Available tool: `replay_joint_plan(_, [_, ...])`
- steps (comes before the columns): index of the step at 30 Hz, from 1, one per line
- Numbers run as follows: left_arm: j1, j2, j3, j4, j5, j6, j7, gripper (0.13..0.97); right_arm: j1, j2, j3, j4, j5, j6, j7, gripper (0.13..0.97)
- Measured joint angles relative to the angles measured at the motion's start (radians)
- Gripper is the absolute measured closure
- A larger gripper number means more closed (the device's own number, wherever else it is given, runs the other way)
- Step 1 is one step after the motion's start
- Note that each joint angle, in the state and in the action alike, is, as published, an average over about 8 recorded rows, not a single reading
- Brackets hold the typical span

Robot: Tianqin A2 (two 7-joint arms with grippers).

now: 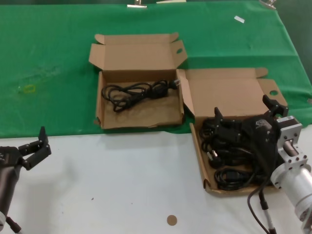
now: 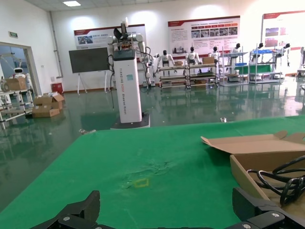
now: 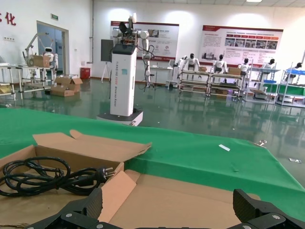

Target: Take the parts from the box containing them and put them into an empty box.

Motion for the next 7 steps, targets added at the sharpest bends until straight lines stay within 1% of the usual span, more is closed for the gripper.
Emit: replay_joint_plan(7, [0.0, 0.0, 0.0, 0.0, 0.0, 0.0, 0.0, 0.132, 0.0, 0.0, 0.0, 0.0, 0.0, 0.0, 0.0, 0.129])
